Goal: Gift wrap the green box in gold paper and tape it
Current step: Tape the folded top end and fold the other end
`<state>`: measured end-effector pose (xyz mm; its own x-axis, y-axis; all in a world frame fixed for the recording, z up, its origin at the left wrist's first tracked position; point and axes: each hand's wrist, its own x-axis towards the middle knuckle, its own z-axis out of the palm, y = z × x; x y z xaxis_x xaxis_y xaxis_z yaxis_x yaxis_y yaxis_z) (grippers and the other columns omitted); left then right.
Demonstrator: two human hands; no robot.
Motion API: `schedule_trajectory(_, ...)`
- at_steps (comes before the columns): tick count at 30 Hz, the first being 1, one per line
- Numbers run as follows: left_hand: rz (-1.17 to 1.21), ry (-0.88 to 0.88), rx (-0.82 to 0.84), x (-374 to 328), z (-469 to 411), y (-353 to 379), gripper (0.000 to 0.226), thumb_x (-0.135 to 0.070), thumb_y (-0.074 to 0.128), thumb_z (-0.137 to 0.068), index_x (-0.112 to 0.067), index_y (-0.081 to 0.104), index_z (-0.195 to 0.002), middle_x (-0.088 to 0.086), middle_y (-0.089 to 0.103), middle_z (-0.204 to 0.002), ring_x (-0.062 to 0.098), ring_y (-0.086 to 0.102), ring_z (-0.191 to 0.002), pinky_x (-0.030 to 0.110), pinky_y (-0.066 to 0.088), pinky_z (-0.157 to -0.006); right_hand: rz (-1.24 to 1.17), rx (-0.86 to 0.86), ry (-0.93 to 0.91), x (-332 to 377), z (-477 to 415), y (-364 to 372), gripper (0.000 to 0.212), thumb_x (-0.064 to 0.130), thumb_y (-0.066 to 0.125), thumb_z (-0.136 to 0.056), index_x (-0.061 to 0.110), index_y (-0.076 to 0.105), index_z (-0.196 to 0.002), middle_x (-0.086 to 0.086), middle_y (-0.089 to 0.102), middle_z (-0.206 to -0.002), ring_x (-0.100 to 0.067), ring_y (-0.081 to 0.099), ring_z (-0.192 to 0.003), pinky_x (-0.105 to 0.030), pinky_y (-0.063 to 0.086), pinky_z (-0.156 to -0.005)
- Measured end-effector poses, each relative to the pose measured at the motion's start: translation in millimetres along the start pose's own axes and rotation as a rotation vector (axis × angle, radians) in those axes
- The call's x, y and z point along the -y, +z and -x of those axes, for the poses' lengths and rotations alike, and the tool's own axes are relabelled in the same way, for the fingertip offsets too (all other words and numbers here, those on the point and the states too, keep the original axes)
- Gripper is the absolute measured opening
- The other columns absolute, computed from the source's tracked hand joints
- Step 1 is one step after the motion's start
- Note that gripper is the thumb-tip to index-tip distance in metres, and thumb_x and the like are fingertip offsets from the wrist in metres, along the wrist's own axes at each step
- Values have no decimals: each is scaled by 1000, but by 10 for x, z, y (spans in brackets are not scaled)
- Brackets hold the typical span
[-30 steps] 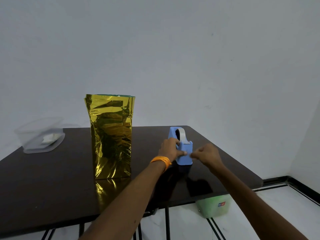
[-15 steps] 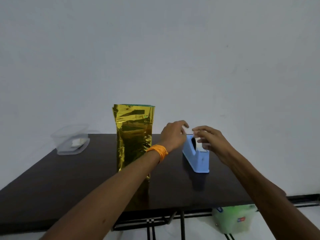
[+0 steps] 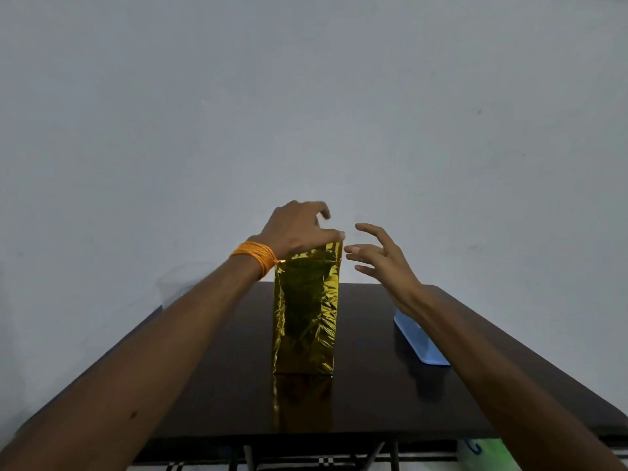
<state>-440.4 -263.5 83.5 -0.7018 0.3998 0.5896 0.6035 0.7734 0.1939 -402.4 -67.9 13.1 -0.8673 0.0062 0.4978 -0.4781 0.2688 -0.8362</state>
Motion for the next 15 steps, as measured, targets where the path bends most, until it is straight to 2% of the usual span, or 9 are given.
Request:
schedule_trajectory(2,-105,-27,108,118,53,-11,70,-78,50,-64,-24,68,-103,-2,68,-95,18,58,-86,36,48,-82,-2,12,6,15,-64,105,45,29,62,-94,37,49,-136,-8,69,-118,-18,64,-114,-39,48,-104)
schedule_trajectory(3,-106,-27,129,168,79,-7,66,-77,55,-64,-23,70,-99,-3,67,-90,18,58,-83,34,47,-78,4,19,6,21,-96,155,47,31,60,-92,36,48,-137,-10,67,-121,-19,62,-116,-41,46,-106)
schedule_trajectory(6,50,-4,114,257,170,-2,45,-54,75,-76,-13,76,-96,-3,66,-82,19,60,-76,32,48,-68,69,53,-5,25,-176,297,44,30,51,-97,33,43,-140,-7,59,-130,-21,57,-120,-46,41,-112)
schedule_trajectory(9,158,34,54,306,242,2,38,-40,79,-78,-9,76,-100,-1,67,-90,21,62,-81,24,44,-63,168,91,-13,52,-194,396,52,44,46,-91,38,38,-143,0,50,-140,-20,52,-125,-48,38,-112)
schedule_trajectory(13,304,53,-25,367,294,-25,24,-39,78,-80,-16,74,-79,-1,71,-87,5,62,-81,16,42,-66,181,100,-50,80,-198,413,53,43,44,-91,38,39,-143,1,47,-145,-18,51,-127,-45,38,-111)
schedule_trajectory(15,428,12,-105,405,292,-14,30,-45,73,-83,-17,74,-73,-5,72,-85,3,63,-86,13,41,-74,179,106,-58,86,-222,410,53,41,43,-89,38,41,-142,6,45,-145,-17,51,-127,-45,38,-112)
